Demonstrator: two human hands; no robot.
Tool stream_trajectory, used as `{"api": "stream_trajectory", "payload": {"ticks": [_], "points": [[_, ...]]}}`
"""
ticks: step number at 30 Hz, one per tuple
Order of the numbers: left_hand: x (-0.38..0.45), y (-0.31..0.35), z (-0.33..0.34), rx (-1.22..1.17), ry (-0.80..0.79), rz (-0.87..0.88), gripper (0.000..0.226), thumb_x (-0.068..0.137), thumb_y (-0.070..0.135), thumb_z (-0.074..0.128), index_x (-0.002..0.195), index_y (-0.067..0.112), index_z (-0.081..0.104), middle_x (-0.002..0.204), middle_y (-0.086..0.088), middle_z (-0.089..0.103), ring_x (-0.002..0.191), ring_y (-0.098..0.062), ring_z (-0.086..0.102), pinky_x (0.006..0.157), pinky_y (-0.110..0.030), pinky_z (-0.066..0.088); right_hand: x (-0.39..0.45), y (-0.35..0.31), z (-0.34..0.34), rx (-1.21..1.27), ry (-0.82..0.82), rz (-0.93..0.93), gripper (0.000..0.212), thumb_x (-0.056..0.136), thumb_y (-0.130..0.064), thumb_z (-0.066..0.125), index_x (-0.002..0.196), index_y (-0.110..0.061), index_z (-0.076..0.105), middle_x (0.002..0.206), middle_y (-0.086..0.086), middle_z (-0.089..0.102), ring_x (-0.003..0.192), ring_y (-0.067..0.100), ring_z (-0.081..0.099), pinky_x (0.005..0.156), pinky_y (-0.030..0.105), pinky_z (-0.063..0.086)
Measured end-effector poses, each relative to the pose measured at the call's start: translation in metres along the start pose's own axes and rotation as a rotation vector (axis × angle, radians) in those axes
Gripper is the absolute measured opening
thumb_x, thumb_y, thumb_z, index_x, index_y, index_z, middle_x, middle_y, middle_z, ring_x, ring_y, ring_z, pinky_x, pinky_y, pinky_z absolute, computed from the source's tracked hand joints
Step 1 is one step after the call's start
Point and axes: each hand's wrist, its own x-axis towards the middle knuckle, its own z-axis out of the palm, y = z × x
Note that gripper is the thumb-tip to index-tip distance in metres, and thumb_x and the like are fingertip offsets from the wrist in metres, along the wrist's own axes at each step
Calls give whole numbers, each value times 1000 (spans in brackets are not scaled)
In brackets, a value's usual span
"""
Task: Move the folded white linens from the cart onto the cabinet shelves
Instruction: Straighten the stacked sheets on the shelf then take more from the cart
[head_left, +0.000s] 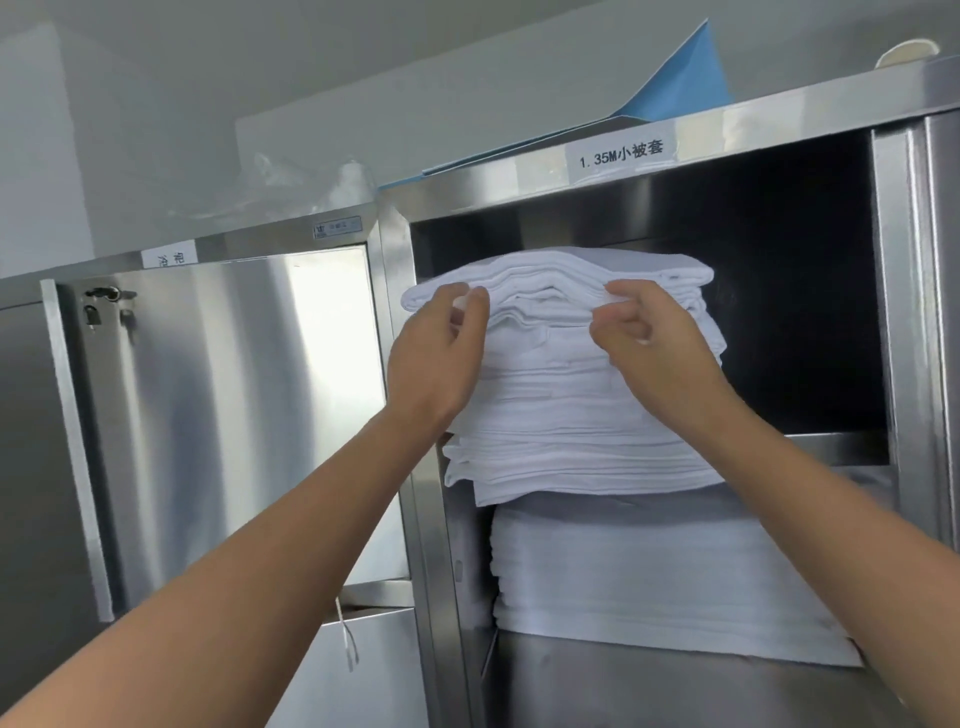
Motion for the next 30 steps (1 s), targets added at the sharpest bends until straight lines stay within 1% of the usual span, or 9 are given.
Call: {"api": "stream_trajectory", "payload": {"ticks": [3, 6, 10, 12, 16, 20, 23, 26, 30], "points": [[30, -13, 4, 132, 110, 174, 36, 98, 48, 51, 123, 24, 61, 95, 8, 63, 88, -10, 56, 74, -24, 44, 9, 0, -2, -163, 129, -107, 35, 93, -24, 60, 128, -27, 56, 98, -13, 67, 93, 4, 61, 75, 15, 50], [55, -12, 18, 306, 164, 437, 42, 92, 47, 59, 124, 20, 62, 107, 2, 61, 100, -17, 52, 84, -29, 39, 18, -1, -10, -285, 311, -254, 30, 93, -23, 57, 123, -28, 59, 91, -10, 65, 88, 10, 59, 81, 29, 51], [71, 5, 48, 406, 131, 587, 54, 87, 60, 59, 125, 23, 61, 120, 1, 58, 111, -20, 50, 91, -32, 31, 26, 6, -30, -428, 411, -340, 36, 88, -19, 61, 125, -22, 58, 107, -8, 62, 101, 11, 51, 77, 14, 38], [72, 17, 64, 410, 88, 629, 58, 85, 67, 56, 124, 24, 62, 119, 3, 59, 109, -19, 52, 91, -33, 31, 29, 16, -43, -481, 402, -317, 40, 88, -19, 63, 127, -22, 57, 116, -7, 58, 109, 10, 46, 79, 13, 38], [74, 42, 90, 413, 66, 697, 64, 80, 78, 46, 109, 25, 66, 103, 6, 64, 95, -19, 56, 84, -35, 34, 37, 38, -70, -489, 330, -234, 45, 88, -30, 67, 131, -24, 54, 121, -11, 57, 114, 8, 46, 89, 26, 44], [77, 63, 103, 410, 48, 719, 64, 77, 81, 45, 97, 24, 66, 87, 7, 65, 82, -18, 57, 75, -33, 33, 45, 49, -78, -411, 253, -173, 55, 85, -47, 69, 133, -25, 52, 122, -13, 59, 118, 8, 48, 92, 25, 41], [80, 78, 112, 421, 11, 736, 57, 83, 78, 47, 93, 25, 65, 83, 9, 65, 78, -16, 58, 71, -33, 39, 50, 54, -85, -373, 189, -159, 55, 83, -55, 68, 129, -27, 54, 120, -15, 59, 117, 7, 49, 95, 30, 45], [82, 87, 119, 449, 26, 709, 46, 97, 63, 39, 79, 23, 54, 72, 5, 57, 68, -21, 54, 60, -32, 32, 54, 62, -91, -337, 103, -133, 43, 83, -59, 66, 115, -32, 60, 112, -18, 60, 112, 8, 53, 95, 34, 48], [85, 93, 121, 471, 144, 609, 47, 103, 55, 34, 73, 19, 42, 58, -2, 45, 56, -31, 43, 55, -33, 25, 57, 66, -91, -258, 46, -168, 37, 87, -56, 64, 116, -34, 61, 107, -22, 60, 101, -1, 52, 85, 23, 43]]}}
